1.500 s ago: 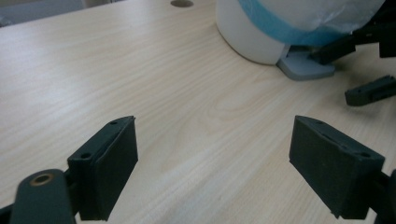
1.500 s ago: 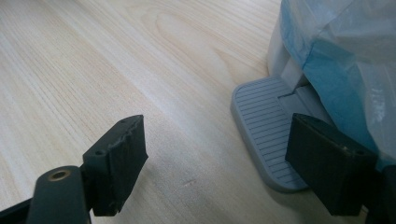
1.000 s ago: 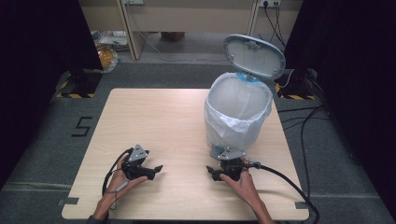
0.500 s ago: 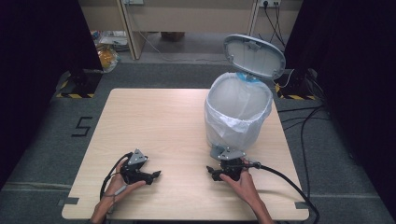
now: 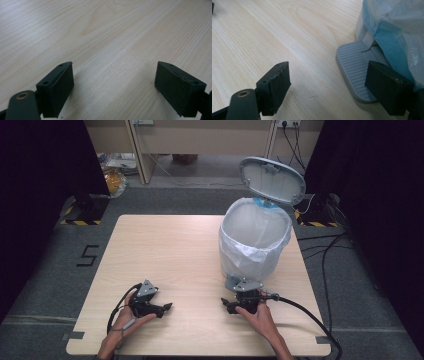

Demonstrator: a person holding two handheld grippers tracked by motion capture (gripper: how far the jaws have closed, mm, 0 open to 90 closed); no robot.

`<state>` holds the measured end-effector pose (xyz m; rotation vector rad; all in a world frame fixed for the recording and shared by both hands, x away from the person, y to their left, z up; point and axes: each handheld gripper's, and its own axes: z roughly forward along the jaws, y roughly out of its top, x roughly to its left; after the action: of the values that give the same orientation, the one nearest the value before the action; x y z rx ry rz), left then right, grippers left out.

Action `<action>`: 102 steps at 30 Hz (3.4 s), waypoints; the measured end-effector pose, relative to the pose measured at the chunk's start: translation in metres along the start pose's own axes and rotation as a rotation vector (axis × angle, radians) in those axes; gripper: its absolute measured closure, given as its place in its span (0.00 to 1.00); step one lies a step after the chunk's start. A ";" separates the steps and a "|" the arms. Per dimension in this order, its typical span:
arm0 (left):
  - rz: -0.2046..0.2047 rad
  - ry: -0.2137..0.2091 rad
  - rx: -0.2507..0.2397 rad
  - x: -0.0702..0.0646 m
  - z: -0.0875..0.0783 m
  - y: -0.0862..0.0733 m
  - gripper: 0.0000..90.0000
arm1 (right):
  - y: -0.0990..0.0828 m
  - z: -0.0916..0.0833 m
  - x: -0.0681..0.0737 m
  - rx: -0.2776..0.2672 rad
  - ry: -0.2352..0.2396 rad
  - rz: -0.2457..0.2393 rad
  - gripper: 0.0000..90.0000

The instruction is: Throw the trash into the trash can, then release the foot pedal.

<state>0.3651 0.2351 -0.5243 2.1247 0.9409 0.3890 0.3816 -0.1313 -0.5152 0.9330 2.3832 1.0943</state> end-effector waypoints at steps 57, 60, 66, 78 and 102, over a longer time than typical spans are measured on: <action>-0.003 0.004 -0.001 0.000 0.000 0.000 0.17 | 0.002 -0.005 -0.004 -0.024 0.030 0.031 0.22; -0.003 0.004 -0.001 0.000 0.000 0.000 0.17 | 0.002 -0.005 -0.004 -0.025 0.028 0.030 0.22; -0.003 0.004 -0.001 0.000 0.000 0.000 0.17 | 0.003 -0.006 -0.004 -0.030 0.031 0.041 0.22; -0.004 0.004 -0.002 0.000 0.000 0.000 0.17 | 0.006 -0.013 -0.006 -0.068 0.034 0.050 0.22; -0.010 0.009 -0.002 0.000 0.000 0.000 0.17 | -0.022 -0.066 -0.020 -0.126 -0.020 0.125 0.21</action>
<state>0.3650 0.2357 -0.5242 2.1168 0.9557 0.3951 0.3506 -0.1912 -0.4892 1.0541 2.2364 1.2595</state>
